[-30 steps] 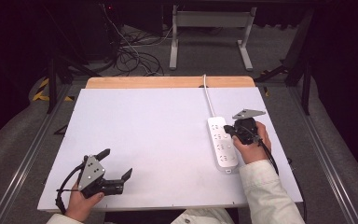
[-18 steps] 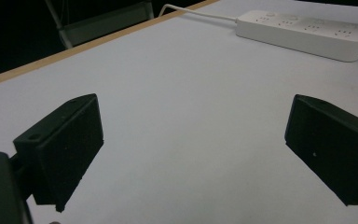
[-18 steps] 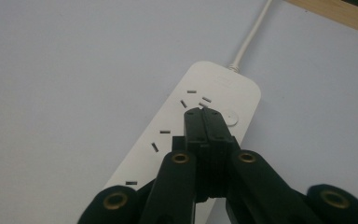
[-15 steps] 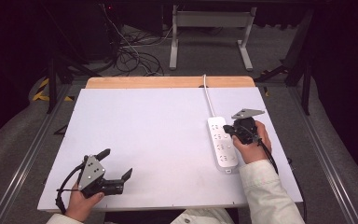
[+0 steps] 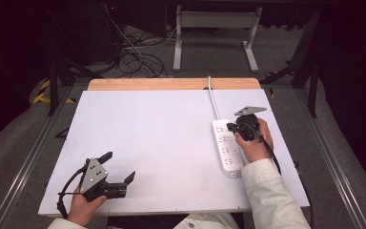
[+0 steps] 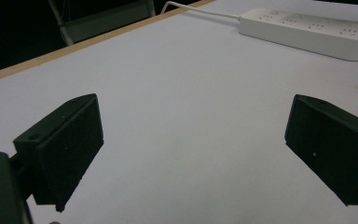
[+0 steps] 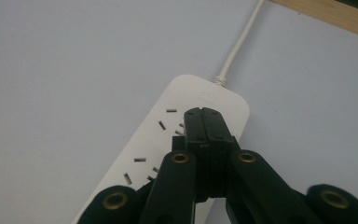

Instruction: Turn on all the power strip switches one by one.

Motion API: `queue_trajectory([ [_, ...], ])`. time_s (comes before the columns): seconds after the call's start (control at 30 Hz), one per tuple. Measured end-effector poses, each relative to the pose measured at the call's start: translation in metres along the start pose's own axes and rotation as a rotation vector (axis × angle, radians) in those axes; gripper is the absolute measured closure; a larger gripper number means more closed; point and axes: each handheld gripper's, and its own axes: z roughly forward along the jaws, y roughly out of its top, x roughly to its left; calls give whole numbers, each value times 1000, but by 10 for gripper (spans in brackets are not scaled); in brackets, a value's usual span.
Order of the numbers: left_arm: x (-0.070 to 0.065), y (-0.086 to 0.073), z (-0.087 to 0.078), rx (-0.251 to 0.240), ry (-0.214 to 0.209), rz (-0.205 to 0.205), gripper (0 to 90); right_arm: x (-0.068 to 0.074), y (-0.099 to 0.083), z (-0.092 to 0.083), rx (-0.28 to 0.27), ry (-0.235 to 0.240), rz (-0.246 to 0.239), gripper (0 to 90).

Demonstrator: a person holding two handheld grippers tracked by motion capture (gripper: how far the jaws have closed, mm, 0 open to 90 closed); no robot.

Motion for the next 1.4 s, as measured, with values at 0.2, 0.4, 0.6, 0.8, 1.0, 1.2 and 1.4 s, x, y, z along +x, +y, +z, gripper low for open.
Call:
queue_trajectory([
  [0.2,0,0,0,1,-1,1,47,-3,-1,13,25,-25,-2,900],
  [0.4,0,0,-1,-1,2,5,48,-5,-2,22,23,-38,-2,900],
  [0.6,-1,0,0,-1,0,-3,48,-8,-2,28,29,-47,6,900],
  [0.8,0,0,-1,-2,3,7,47,-6,-2,29,30,-61,-1,900],
  [1.0,-1,0,-1,-2,1,6,48,-5,-2,28,42,-78,-10,900],
  [1.2,-1,0,-1,-2,1,7,47,-5,-2,28,46,-79,-19,900],
  [1.4,-1,0,0,-3,-1,1,47,-4,-2,29,50,-80,-21,900],
])
